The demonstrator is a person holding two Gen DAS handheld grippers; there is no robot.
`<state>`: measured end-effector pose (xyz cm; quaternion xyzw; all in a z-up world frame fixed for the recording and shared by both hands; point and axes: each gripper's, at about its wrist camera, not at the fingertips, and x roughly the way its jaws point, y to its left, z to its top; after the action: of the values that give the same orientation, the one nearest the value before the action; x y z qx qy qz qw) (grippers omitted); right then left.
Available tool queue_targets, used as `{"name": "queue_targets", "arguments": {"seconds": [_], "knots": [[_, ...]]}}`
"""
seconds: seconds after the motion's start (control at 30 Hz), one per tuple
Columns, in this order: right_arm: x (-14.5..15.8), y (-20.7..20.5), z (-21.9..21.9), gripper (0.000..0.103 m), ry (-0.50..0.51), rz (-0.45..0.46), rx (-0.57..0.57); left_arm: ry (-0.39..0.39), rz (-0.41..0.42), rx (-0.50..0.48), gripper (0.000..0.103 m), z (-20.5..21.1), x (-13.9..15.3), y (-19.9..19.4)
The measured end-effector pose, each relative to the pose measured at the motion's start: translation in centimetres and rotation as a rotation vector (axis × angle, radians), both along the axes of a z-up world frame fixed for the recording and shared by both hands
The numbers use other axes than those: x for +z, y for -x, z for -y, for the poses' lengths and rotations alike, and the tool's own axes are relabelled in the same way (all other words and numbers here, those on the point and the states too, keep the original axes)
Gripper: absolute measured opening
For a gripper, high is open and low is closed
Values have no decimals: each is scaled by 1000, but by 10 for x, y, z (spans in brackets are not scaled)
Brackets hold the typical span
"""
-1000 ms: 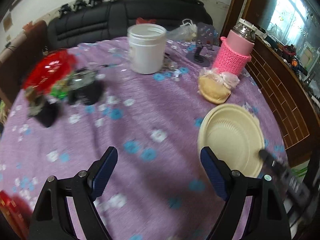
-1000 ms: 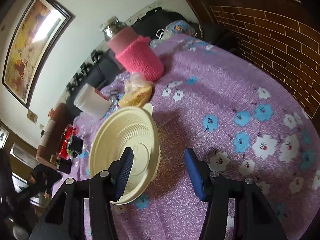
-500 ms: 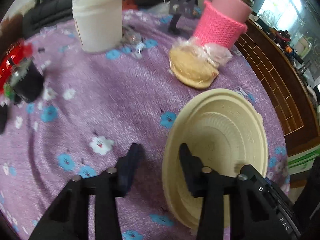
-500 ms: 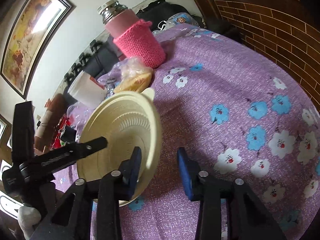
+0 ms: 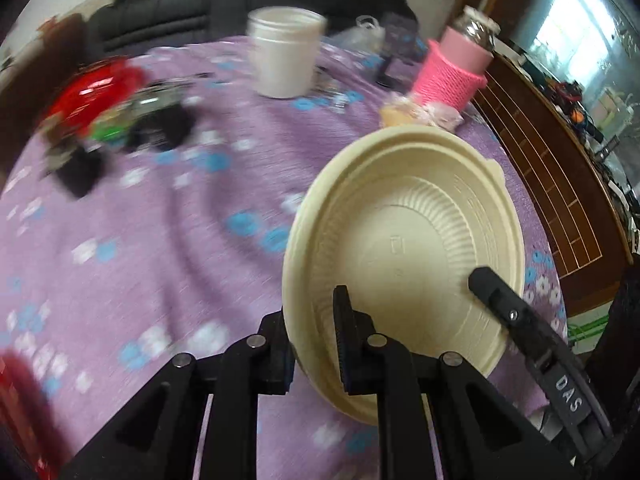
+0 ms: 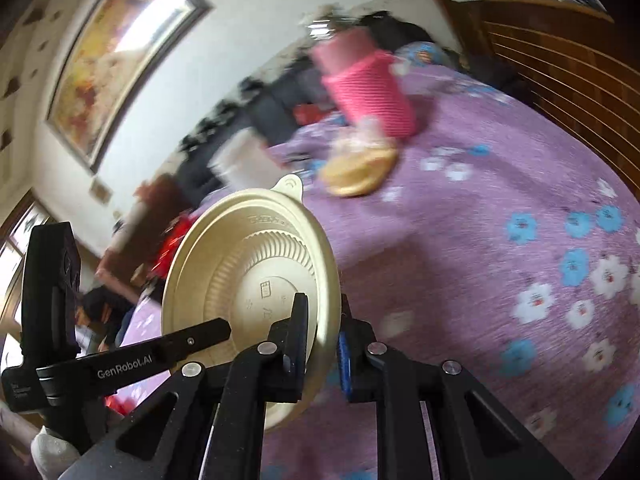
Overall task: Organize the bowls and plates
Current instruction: 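Carry the beige bowl with the right gripper and lower it into the white bowl, then open the right gripper and withdraw it from the stack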
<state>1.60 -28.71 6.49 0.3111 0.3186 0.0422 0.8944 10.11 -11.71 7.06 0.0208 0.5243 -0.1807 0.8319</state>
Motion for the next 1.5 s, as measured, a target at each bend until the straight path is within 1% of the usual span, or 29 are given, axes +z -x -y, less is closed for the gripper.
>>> {"name": "queue_targets", "arguments": {"seconds": [0.13, 0.17, 0.23, 0.27, 0.33, 0.47, 0.53, 0.63, 0.67, 0.73, 0.87, 1.03, 1.13, 1.27, 1.37, 1.4, 1.43, 1.5], "knots": [[14, 11, -50, 14, 13, 39, 139, 28, 27, 78, 14, -63, 18, 39], [15, 13, -62, 14, 16, 45, 169, 41, 32, 92, 14, -76, 21, 45], [22, 19, -91, 14, 53, 62, 229, 87, 38, 123, 14, -112, 30, 66], [27, 22, -108, 14, 69, 67, 258, 94, 43, 140, 14, -125, 32, 73], [33, 29, -136, 14, 61, 70, 309, 97, 65, 176, 14, -154, 40, 89], [52, 38, -183, 15, 58, 87, 364, 125, 111, 245, 15, -209, 63, 116], [67, 41, -207, 15, 63, 103, 398, 127, 141, 273, 15, -229, 73, 123], [88, 42, -246, 15, 82, 120, 448, 132, 189, 322, 18, -263, 89, 137], [94, 42, -258, 15, 92, 124, 459, 131, 202, 339, 18, -274, 90, 138], [105, 42, -287, 15, 119, 136, 491, 124, 222, 370, 22, -296, 95, 144], [112, 35, -332, 15, 149, 127, 538, 116, 222, 437, 25, -340, 92, 150], [101, 24, -382, 15, 168, 80, 595, 128, 185, 512, 25, -387, 78, 152], [90, 19, -406, 15, 205, 48, 621, 119, 148, 535, 25, -404, 66, 147], [77, 8, -420, 15, 224, 6, 623, 112, 100, 546, 25, -416, 51, 139], [70, 4, -426, 15, 226, -19, 620, 120, 114, 551, 29, -419, 50, 145], [68, 3, -428, 15, 235, -23, 618, 117, 124, 552, 38, -421, 50, 146], [67, 4, -429, 15, 242, -26, 617, 119, 133, 554, 49, -423, 51, 148], [64, 3, -431, 15, 253, -37, 614, 123, 150, 562, 60, -428, 53, 150]]}}
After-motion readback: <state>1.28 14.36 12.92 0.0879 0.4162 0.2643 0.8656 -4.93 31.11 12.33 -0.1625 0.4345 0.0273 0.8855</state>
